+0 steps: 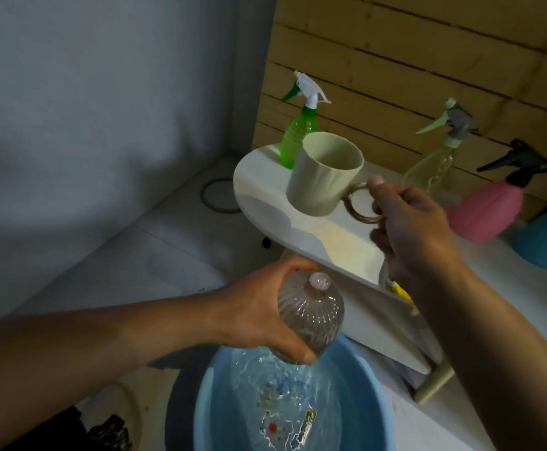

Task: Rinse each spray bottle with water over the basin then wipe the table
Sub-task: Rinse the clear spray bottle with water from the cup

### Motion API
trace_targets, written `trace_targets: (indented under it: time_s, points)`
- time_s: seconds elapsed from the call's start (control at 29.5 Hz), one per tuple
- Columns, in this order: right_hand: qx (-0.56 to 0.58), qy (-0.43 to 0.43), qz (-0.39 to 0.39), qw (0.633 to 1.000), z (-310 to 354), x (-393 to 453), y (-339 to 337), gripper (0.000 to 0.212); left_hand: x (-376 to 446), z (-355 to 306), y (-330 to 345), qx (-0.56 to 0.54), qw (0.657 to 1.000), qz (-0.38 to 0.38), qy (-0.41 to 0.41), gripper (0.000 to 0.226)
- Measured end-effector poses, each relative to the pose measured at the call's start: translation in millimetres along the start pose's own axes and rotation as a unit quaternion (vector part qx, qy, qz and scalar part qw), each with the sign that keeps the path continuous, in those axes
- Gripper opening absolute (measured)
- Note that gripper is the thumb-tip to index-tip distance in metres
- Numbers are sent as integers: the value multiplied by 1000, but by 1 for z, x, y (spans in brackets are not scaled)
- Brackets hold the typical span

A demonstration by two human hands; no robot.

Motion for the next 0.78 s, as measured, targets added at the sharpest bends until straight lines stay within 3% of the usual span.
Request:
trace_targets:
  time_s: [0.17,0.27,0.44,0.78]
  points:
    - [0,81,89,993,-6,38,47,24,6,-1,-23,10,999,-32,10,99]
    - [-28,95,84,992,-15,50,70,30,7,7,-36,18,999,-47,4,101]
    - [-18,97,104,990,-27,64,96,22,5,13,-48,37,997,-71,-11,101]
    - [-39,80,92,992,-36,71,104,27,3,16,-57,36,996,-74,-27,101]
Point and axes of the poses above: each hand's wrist, its own x-axis towards the middle knuckle, its own y-axis out of the palm, z = x × y, the point moved 2 cm from there along x, towards the middle knuckle, and after that the axes turned 15 degrees about y, right-handed, at the moved point
